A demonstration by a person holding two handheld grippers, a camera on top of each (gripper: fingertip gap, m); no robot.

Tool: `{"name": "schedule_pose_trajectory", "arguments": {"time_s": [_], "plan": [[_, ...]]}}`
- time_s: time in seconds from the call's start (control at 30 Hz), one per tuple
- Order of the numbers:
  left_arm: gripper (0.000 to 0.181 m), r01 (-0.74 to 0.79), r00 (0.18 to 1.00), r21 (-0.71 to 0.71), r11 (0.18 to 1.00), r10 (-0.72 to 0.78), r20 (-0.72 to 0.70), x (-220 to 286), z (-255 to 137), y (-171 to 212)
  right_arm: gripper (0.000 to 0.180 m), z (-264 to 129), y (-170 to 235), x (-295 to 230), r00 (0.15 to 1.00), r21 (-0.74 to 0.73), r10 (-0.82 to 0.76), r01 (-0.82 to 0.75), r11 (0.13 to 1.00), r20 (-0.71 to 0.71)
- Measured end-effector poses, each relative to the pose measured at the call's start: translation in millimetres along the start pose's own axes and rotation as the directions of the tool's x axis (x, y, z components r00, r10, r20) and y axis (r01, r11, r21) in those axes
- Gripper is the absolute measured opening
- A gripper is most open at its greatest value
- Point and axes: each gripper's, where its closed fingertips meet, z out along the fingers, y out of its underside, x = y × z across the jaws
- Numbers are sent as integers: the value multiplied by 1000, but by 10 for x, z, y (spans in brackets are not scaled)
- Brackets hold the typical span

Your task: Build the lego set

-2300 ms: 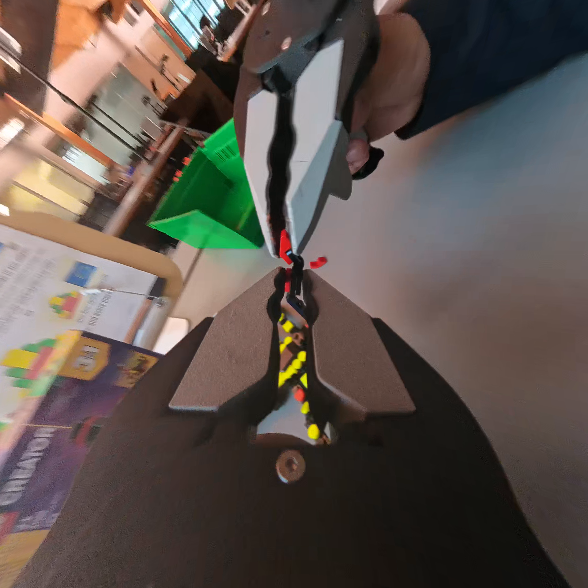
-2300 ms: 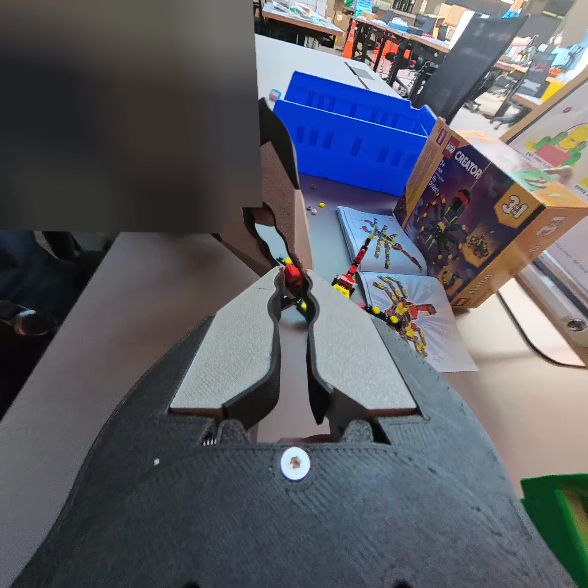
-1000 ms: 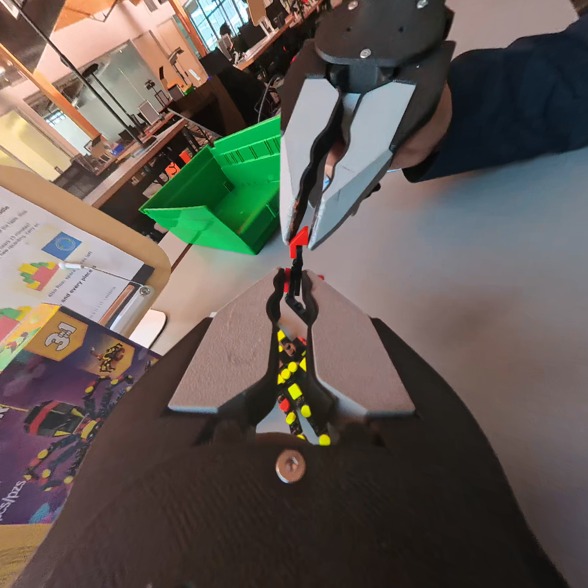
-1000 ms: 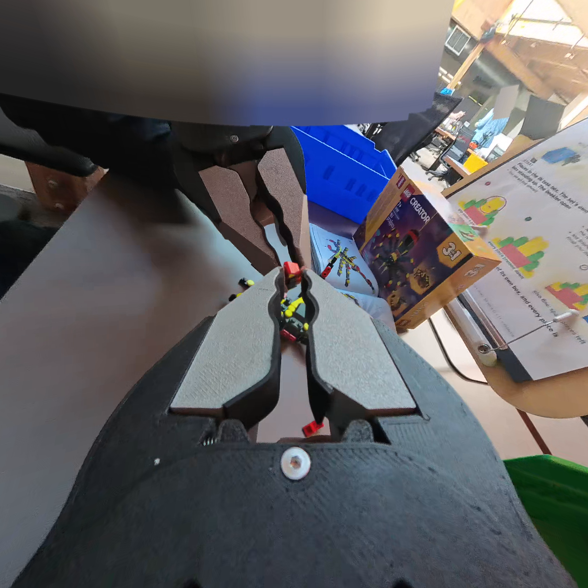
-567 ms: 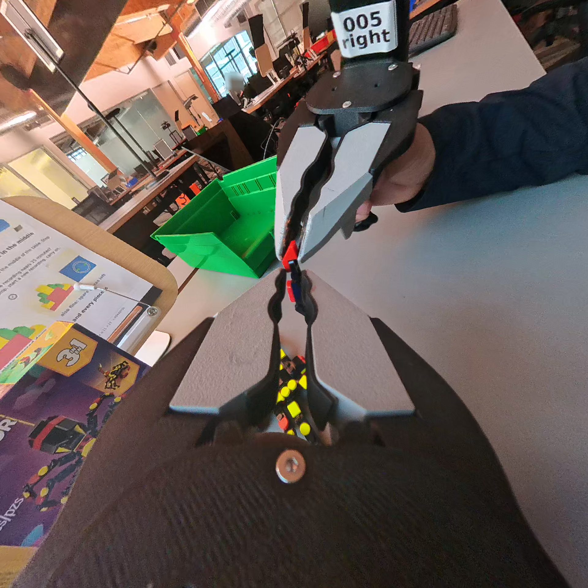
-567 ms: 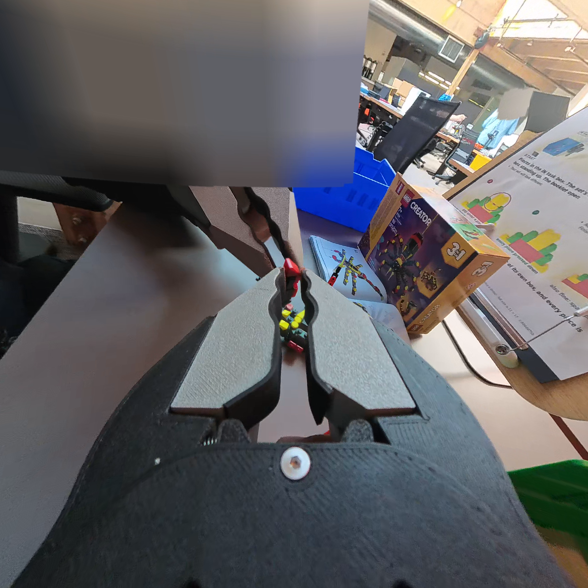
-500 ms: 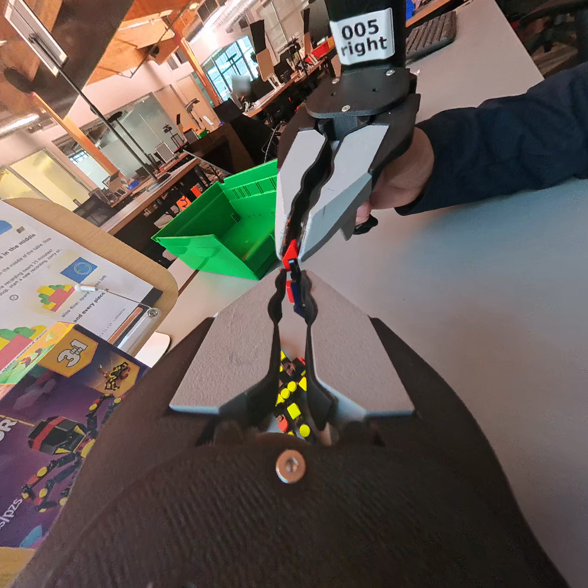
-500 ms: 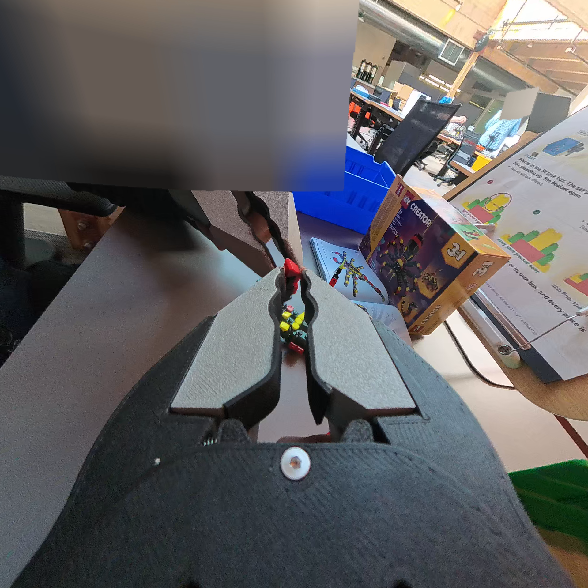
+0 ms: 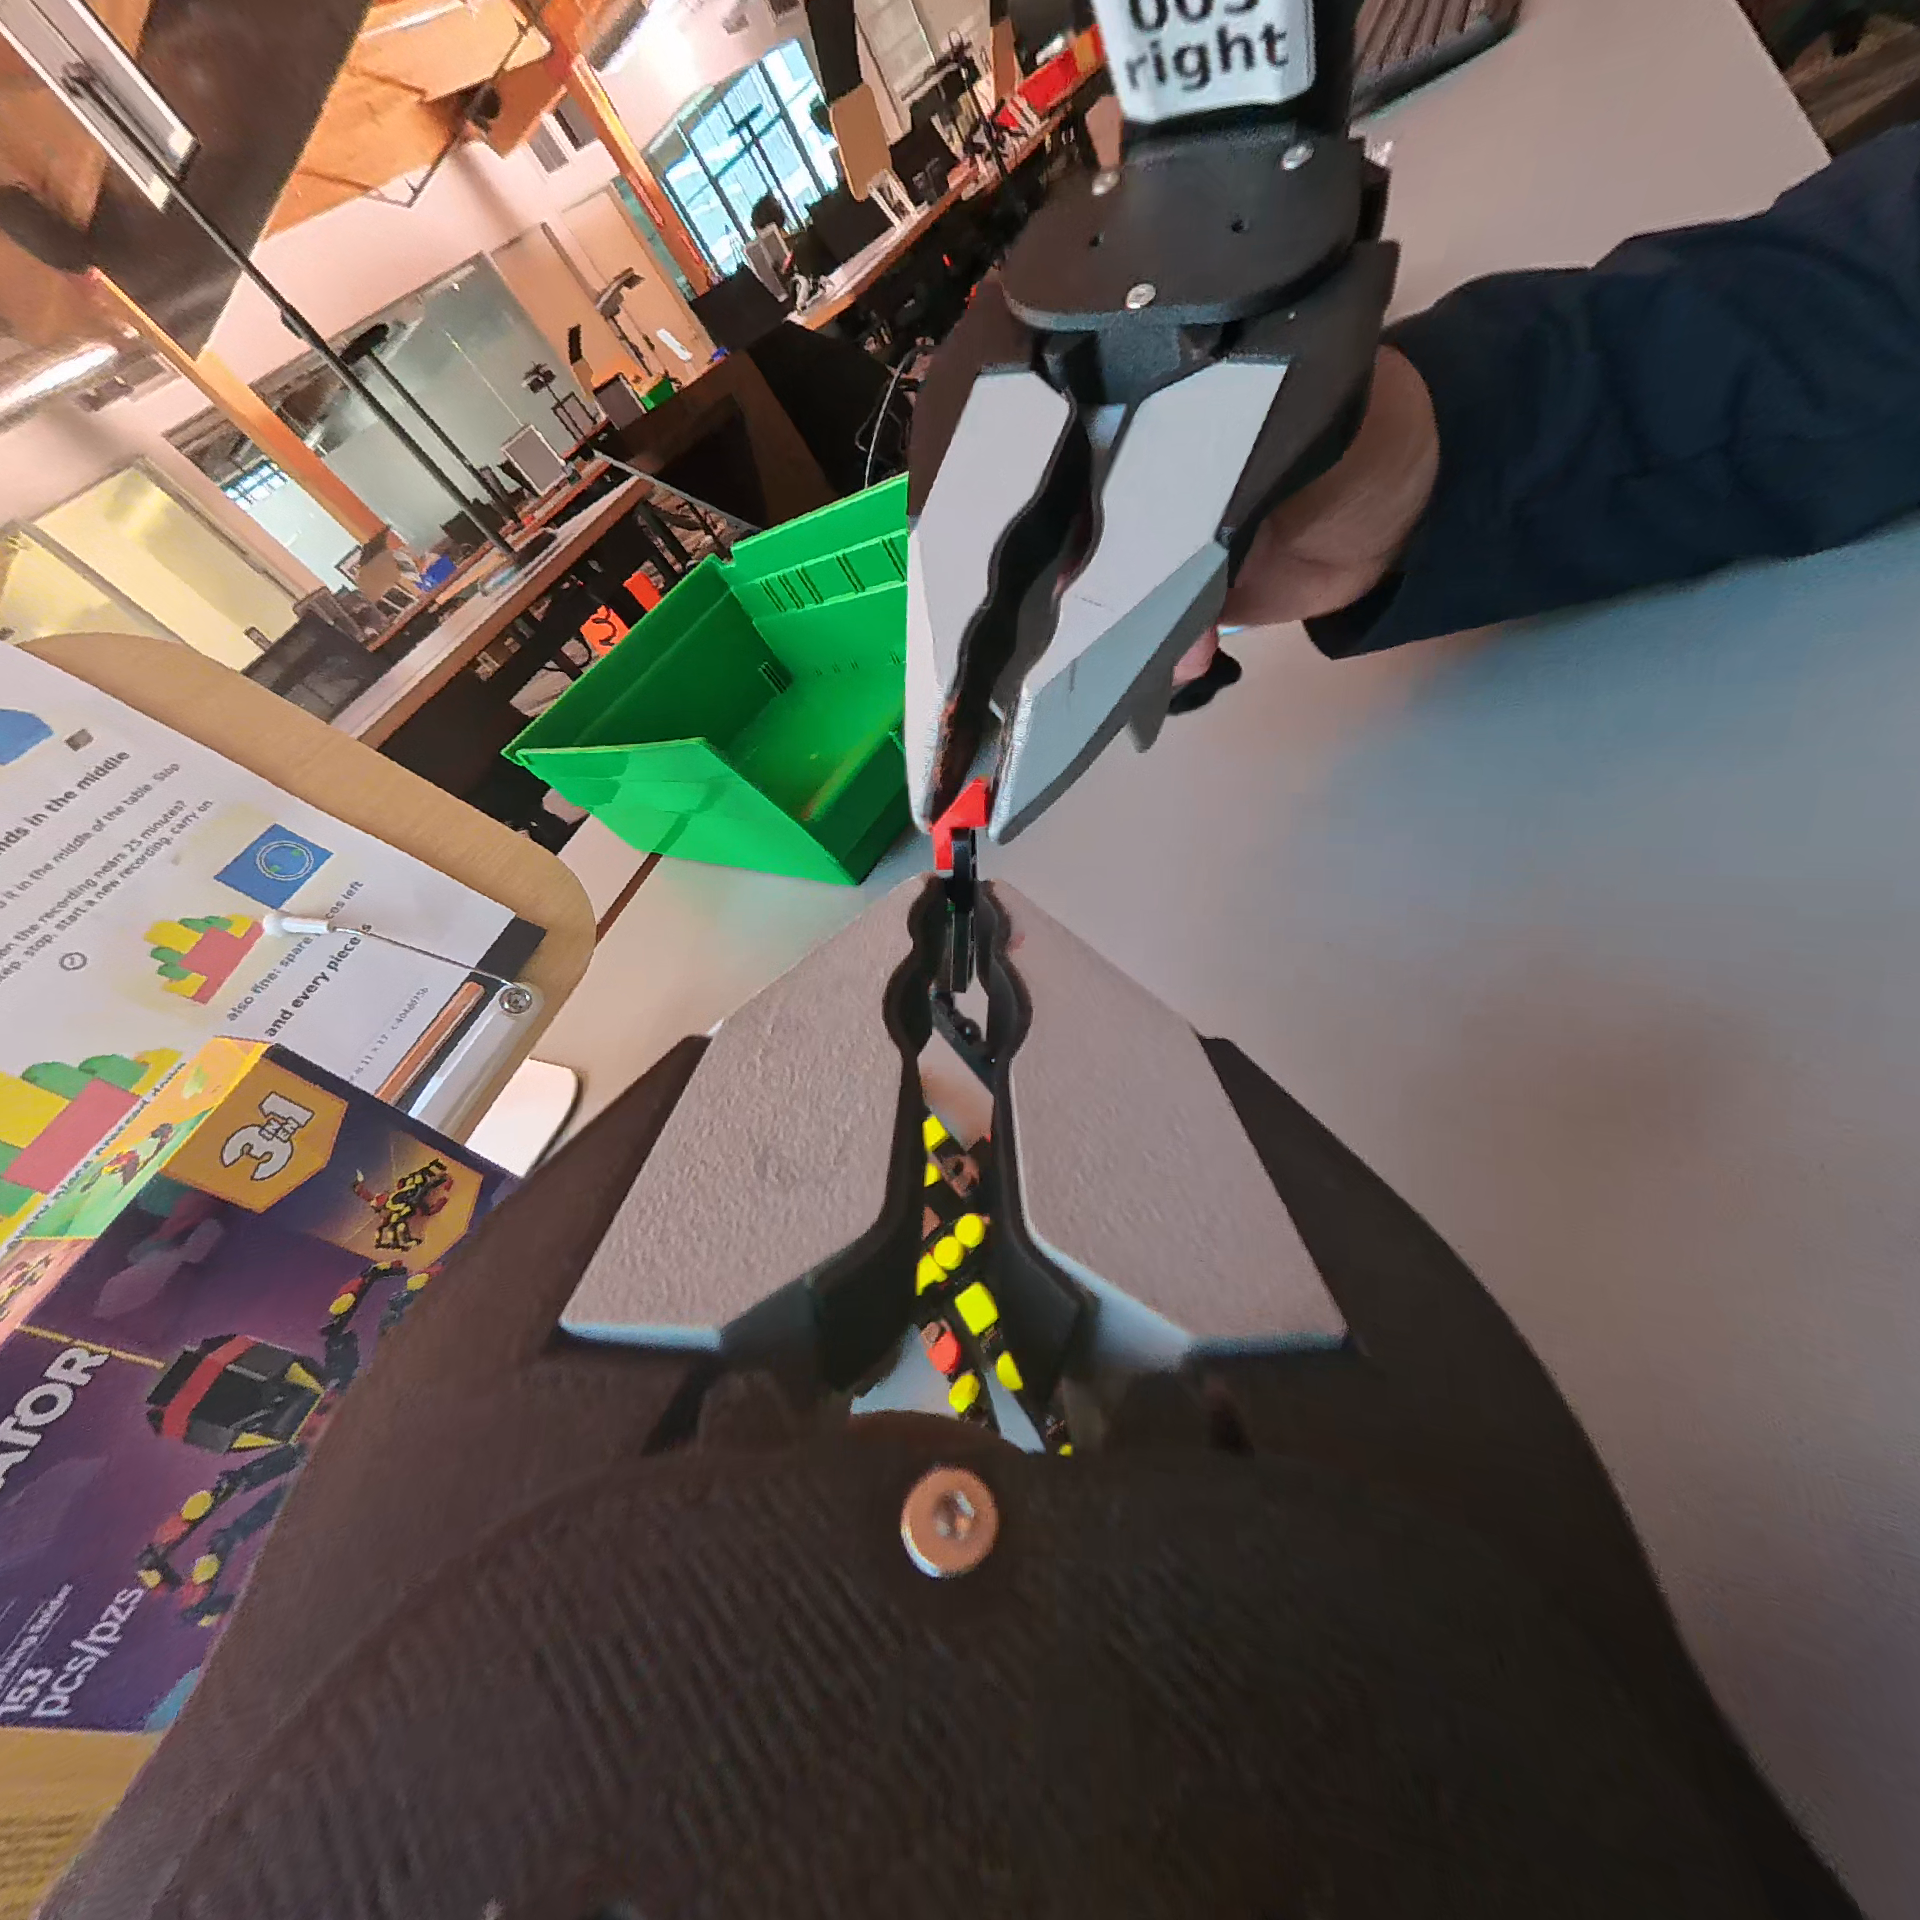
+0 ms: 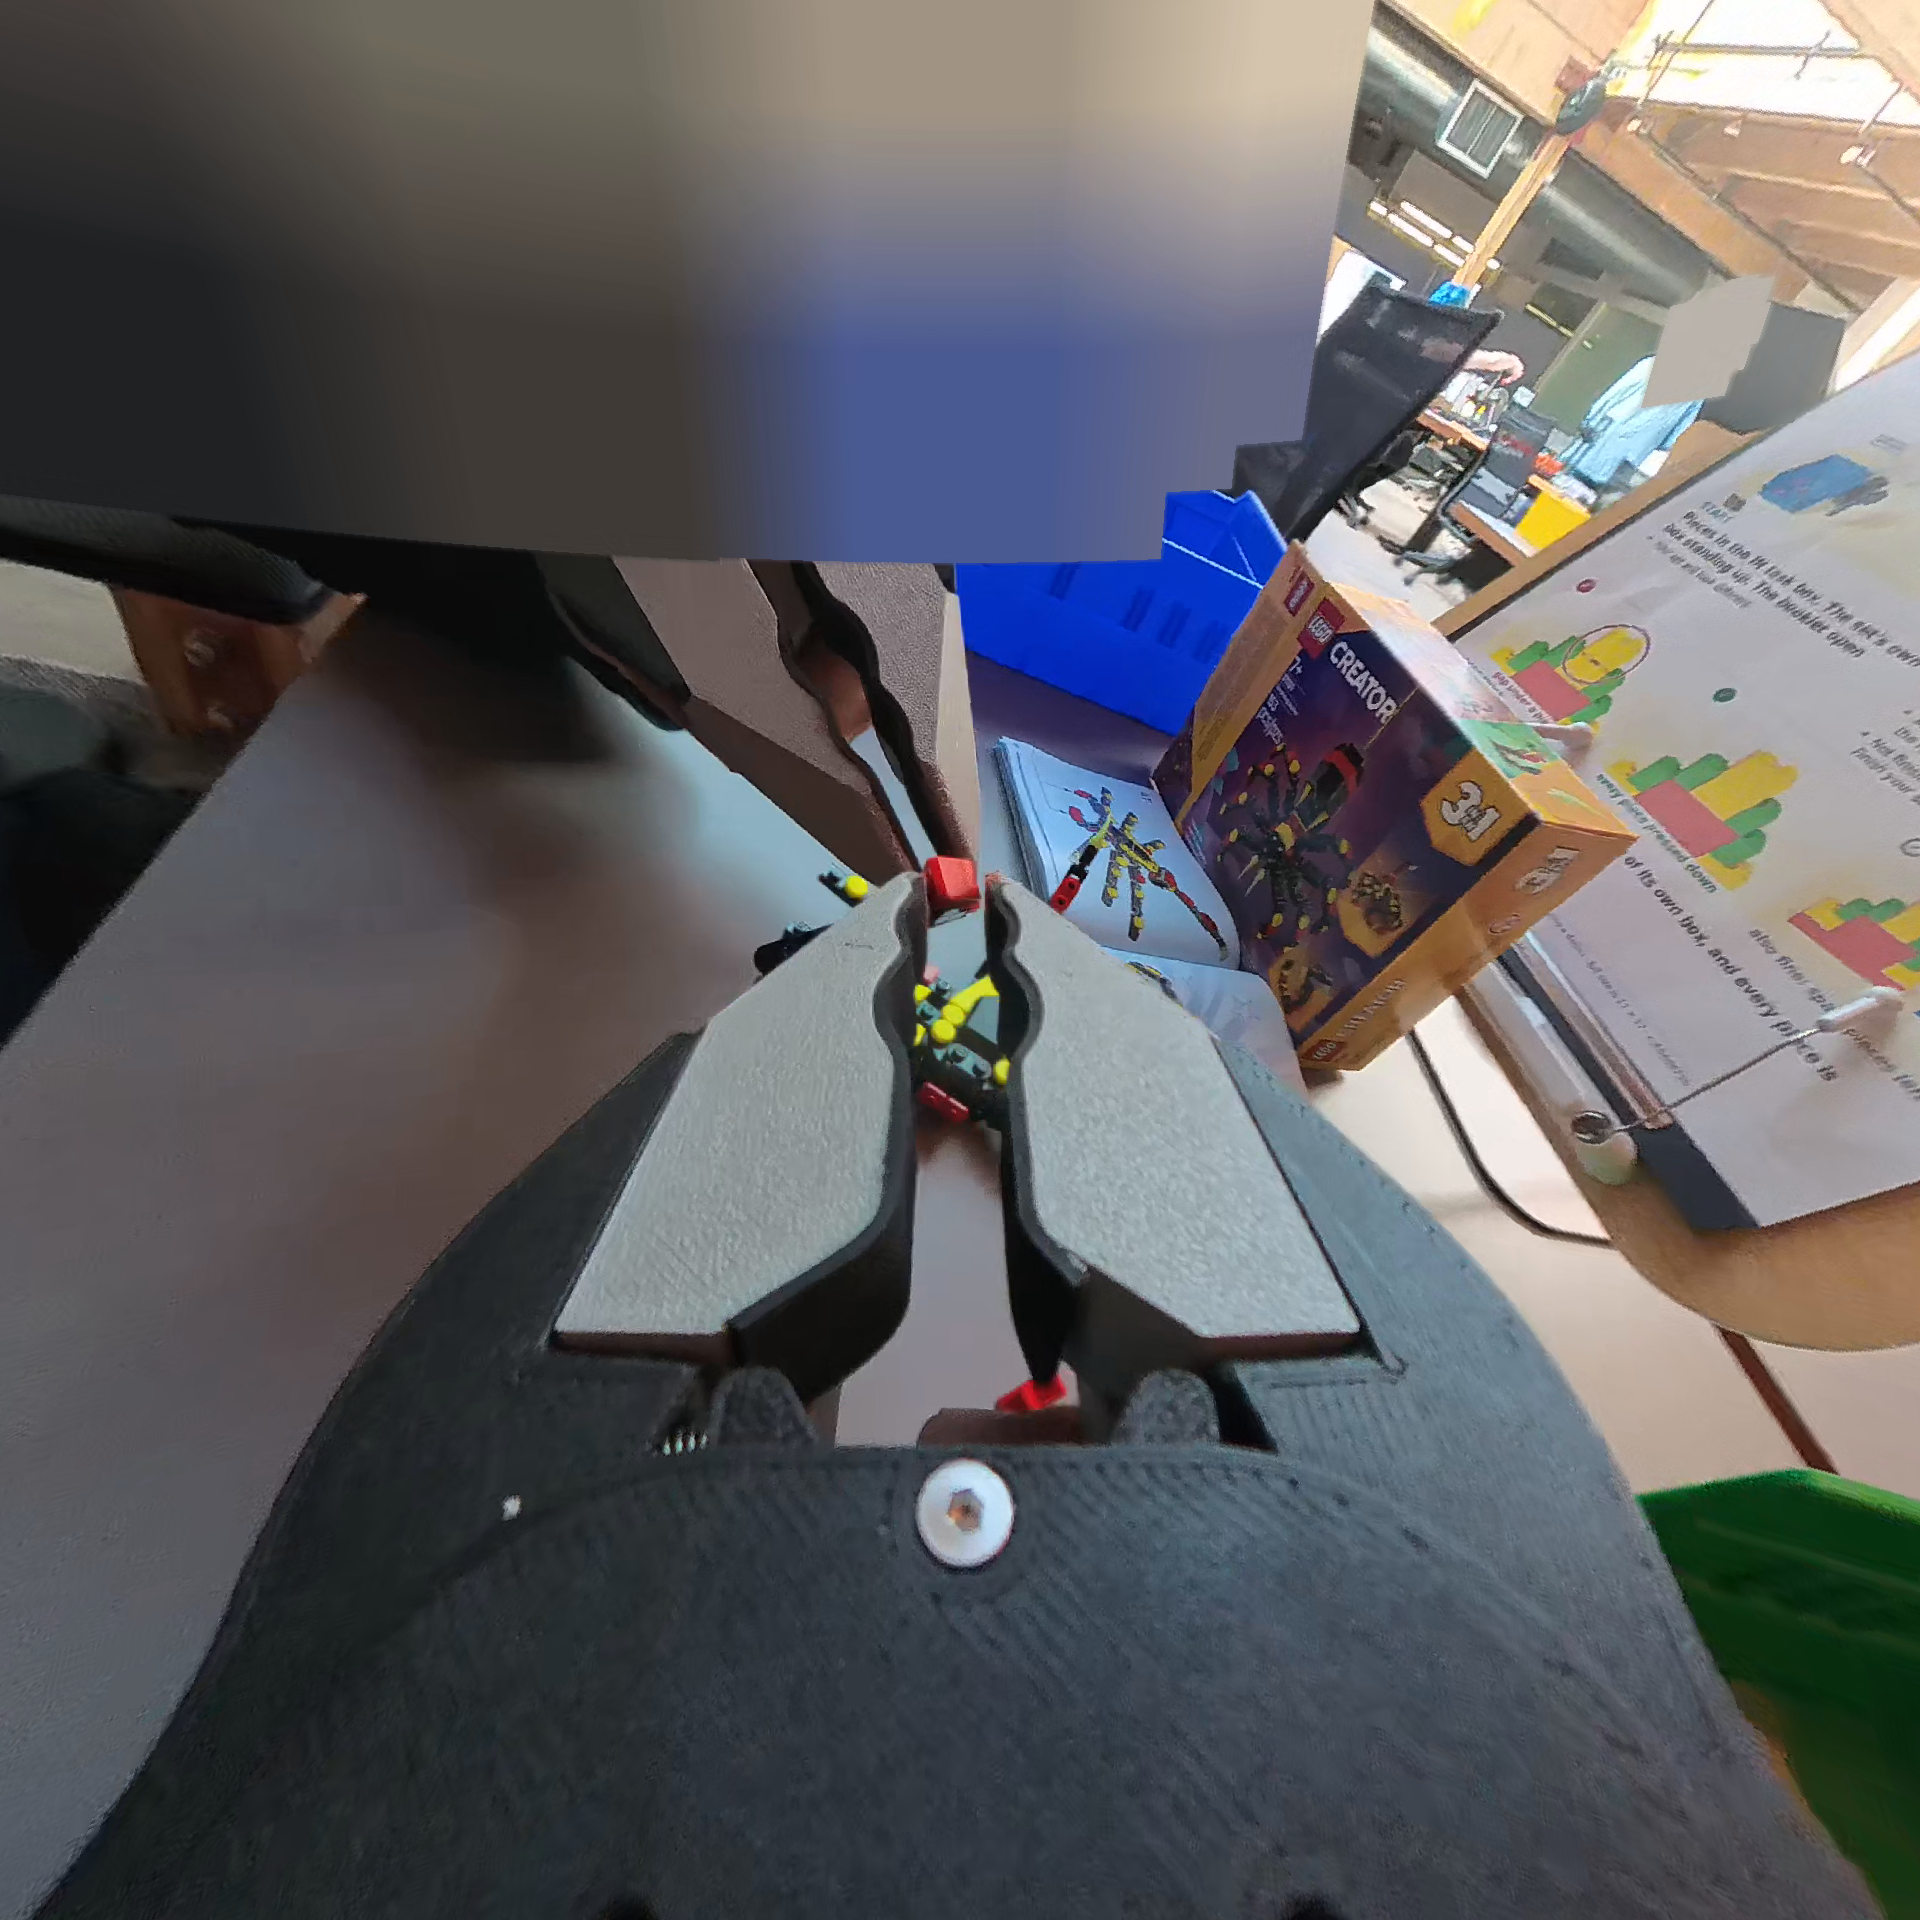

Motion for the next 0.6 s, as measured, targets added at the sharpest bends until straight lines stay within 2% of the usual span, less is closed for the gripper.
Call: {"name": "schedule_pose_trajectory", "arguments": {"time_s": [0.17, 0.23, 0.27, 0.43, 0.6], "plan": [[0, -95, 995, -32, 995, 96, 20, 2, -4, 29, 16, 21, 13, -66, 999, -26, -29, 29, 999, 18], [1, -153, 988, -43, 987, 154, 23, 25, -8, 34, 14, 11, 6, -74, 999, -19, -22, 22, 1000, 28], [1, -164, 986, -35, 986, 165, 16, 45, -12, 19, 9, 6, 15, -84, 999, -23, -20, 21, 1000, 36], [1, -190, 982, -16, 982, 190, -16, 114, -21, -6, 8, 11, 29, -149, 997, -36, -38, 40, 999, 66], [1, -291, 957, -23, 957, 291, 1, 138, -31, -5, 7, 6, 22, -164, 991, -34, 69, -65, 997, 118]]}}
